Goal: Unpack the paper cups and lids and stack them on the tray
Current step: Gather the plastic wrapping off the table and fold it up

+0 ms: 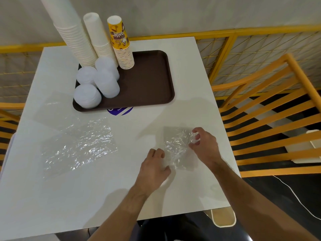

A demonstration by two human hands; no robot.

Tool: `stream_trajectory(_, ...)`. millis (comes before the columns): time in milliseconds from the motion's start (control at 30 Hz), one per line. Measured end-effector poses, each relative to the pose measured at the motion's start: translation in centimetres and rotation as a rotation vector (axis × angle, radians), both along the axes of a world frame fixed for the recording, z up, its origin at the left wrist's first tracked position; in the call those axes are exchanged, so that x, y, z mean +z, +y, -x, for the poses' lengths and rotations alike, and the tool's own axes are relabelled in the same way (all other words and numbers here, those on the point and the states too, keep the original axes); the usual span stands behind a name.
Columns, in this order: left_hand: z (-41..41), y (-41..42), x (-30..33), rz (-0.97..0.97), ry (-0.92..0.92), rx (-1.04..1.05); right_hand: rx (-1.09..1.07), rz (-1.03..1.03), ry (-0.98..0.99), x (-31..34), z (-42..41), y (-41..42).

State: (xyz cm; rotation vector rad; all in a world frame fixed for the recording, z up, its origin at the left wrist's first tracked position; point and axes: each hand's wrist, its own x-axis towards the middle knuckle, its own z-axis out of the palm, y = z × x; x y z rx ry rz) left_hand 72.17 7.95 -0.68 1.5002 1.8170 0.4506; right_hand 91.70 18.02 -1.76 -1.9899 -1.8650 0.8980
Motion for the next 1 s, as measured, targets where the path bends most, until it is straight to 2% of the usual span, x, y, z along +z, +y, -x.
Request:
stream_trajectory(133, 0.5, 2.4, 1.8, 0.263, -0.389, 0.369, -0.016, 0.015, 0.031, 0.2, 0.1, -0.1)
stream_trajectory(200, 0.4, 4.3, 2.1, 0.340, -0.415, 0.467, -0.033, 0.035, 0.065, 0.3, 0.2, -0.2)
stream_trajectory(433, -0.8, 7.5, 2.6, 0.392, -0.296, 0.368, -0.105, 0.123, 0.195, 1.2, 0.4, -0.9)
stream_trajectory(500, -0.7, 7.6, 2.8, 0.380, -0.405, 0.389, -0.115, 0.134, 0.238, 1.4, 0.1, -1.0)
stream_trajectory(633, -0.2, 6.9, 3.5, 0.389, -0.753, 0.425, -0.218, 0.176, 0.381, 1.8, -0.3, -1.3)
stream_trajectory(700, 0.4, 6.3, 4.4, 0.352, -0.858, 0.398, -0.354, 0.242, 0.598, 2.0, -0.4, -1.5)
stream_trajectory(767, 1.1, 5.7, 5.3, 0.331, -0.943, 0.381, -0.402, 0.385, 0.862, 2.5, -0.4, -1.4)
stream_trajectory(833, 1.8, 5.2, 6.3, 0.302, -0.973, 0.364, -0.295, 0.608, 1.067, 3.7, -0.3, -1.2)
stream_trajectory(900, 2.4, 4.8, 7.0, 0.258, -0.957, 0.368, -0.175, 0.759, 1.145, 5.2, 0.5, -1.2)
stream_trajectory(1000, 3.3, 3.9, 7.9, 0.156, -0.922, 0.381, -0.171, 0.729, 1.136, 6.7, 1.9, -1.1)
